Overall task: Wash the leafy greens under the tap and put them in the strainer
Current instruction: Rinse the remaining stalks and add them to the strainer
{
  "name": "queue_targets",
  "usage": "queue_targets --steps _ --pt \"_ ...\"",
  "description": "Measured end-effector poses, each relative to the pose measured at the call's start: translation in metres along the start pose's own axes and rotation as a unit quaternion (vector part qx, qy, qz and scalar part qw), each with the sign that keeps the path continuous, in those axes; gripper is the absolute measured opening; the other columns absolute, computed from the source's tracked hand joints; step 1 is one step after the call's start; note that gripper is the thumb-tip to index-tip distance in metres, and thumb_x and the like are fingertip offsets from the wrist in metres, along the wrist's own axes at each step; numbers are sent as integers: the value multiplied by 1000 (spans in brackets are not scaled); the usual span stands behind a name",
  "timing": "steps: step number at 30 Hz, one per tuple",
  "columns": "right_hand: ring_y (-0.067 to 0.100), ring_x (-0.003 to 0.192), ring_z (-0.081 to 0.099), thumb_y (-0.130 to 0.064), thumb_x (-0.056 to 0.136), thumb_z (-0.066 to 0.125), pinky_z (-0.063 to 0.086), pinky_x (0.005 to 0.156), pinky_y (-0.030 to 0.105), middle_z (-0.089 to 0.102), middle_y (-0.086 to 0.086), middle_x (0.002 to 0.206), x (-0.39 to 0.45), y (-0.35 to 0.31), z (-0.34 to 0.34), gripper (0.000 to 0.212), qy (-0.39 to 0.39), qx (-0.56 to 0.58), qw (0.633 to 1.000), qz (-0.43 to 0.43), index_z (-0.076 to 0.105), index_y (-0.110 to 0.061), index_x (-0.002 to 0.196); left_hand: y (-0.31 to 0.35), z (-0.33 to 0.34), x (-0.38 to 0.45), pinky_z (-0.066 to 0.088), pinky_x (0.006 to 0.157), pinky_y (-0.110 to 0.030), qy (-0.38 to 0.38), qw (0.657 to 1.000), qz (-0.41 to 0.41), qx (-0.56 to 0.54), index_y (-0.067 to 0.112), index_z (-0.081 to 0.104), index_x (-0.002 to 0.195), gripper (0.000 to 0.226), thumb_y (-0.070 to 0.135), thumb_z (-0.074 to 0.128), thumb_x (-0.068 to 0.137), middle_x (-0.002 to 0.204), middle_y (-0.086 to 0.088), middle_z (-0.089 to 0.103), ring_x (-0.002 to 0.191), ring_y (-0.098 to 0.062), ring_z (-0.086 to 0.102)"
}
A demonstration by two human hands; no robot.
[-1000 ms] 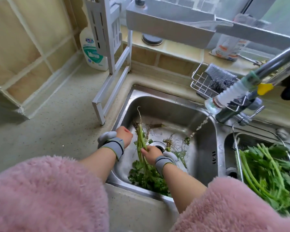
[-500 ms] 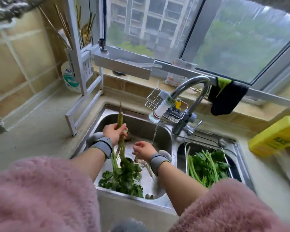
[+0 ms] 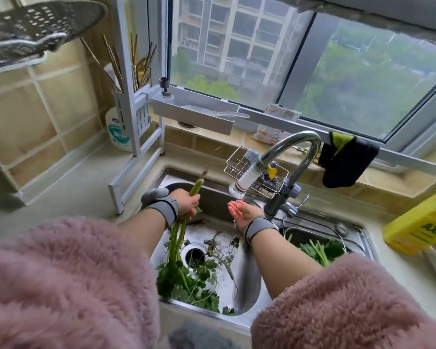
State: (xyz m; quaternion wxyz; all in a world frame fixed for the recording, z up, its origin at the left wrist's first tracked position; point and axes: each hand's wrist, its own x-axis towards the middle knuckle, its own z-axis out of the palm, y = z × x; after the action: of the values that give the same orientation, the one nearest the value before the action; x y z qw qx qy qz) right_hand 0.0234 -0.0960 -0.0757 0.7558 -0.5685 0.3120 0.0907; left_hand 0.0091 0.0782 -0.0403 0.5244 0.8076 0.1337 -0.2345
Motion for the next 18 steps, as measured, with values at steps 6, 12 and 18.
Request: queue_targets --steps 6,12,18 --pt "32 117 55 -13 103 27 43 100 25 47 25 135 3 3 12 41 7 106 994 35 36 15 132 8 5 18 38 56 -28 -19 997 -53 53 -3 57 102 27 14 36 99 65 -10 56 54 -19 46" --pt "12 70 72 -9 99 41 52 50 10 72 14 80 2 6 7 26 26 61 997 45 52 11 112 -1 12 29 49 83 -37 -41 997 -34 55 -10 52 120 34 12 37 100 113 -21 64 76 -25 59" --pt "16 94 65 -21 99 43 44 95 43 65 -8 50 2 -5 -8 20 6 -106 992 71 58 -9 104 -6 27 29 48 64 -28 -55 998 -25 32 -5 57 114 30 18 49 97 69 -5 52 61 -17 52"
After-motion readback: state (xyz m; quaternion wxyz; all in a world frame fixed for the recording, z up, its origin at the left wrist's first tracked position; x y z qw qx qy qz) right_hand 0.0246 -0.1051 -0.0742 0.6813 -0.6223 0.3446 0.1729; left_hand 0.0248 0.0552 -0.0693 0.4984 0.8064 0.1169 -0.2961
